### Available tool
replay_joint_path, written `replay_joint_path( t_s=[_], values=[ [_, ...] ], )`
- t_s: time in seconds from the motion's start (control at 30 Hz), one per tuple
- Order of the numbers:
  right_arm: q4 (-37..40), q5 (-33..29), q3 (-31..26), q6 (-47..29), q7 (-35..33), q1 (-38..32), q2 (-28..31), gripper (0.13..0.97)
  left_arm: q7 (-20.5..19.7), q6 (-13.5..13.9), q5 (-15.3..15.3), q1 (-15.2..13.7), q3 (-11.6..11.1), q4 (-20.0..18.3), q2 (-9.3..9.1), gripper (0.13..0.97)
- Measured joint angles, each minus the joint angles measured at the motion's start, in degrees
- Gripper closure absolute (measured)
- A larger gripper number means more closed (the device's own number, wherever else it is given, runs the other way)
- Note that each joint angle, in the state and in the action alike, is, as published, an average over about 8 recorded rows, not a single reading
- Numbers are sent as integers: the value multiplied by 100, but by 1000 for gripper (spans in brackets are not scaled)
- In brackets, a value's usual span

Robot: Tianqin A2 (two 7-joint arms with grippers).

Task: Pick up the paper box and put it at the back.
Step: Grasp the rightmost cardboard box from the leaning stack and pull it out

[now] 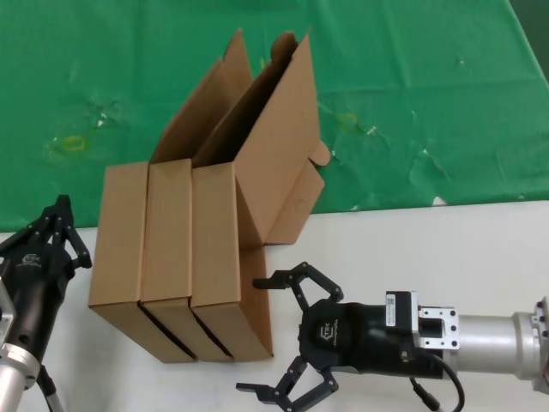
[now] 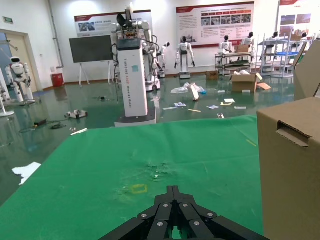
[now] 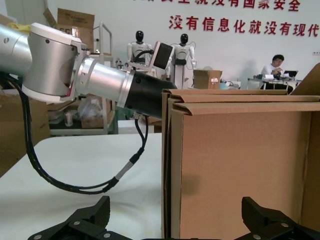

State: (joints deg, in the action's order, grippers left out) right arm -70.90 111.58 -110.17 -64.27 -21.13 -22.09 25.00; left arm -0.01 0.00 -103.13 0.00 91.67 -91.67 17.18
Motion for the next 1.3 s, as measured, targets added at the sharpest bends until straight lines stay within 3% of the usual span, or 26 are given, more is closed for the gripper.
replay_joint_path(
  t_s=[0.23, 0.5, 0.63, 1.2, 1.3],
  values=[
    [66, -21, 49, -3, -77, 1, 0, 182, 0, 0, 0, 0, 0, 0, 0, 953],
    [144, -61, 66, -11, -135, -24, -10, 306, 0, 0, 0, 0, 0, 0, 0, 953],
    [144, -86, 52, -15, -121, -45, -18, 306, 0, 0, 0, 0, 0, 0, 0, 953],
    [276, -172, 6, -62, -116, -179, -48, 718, -4, 0, 1, 0, 0, 0, 0, 953],
    [321, -181, 3, -69, -120, -203, -60, 754, -4, 0, 1, 0, 0, 0, 0, 953]
  ],
)
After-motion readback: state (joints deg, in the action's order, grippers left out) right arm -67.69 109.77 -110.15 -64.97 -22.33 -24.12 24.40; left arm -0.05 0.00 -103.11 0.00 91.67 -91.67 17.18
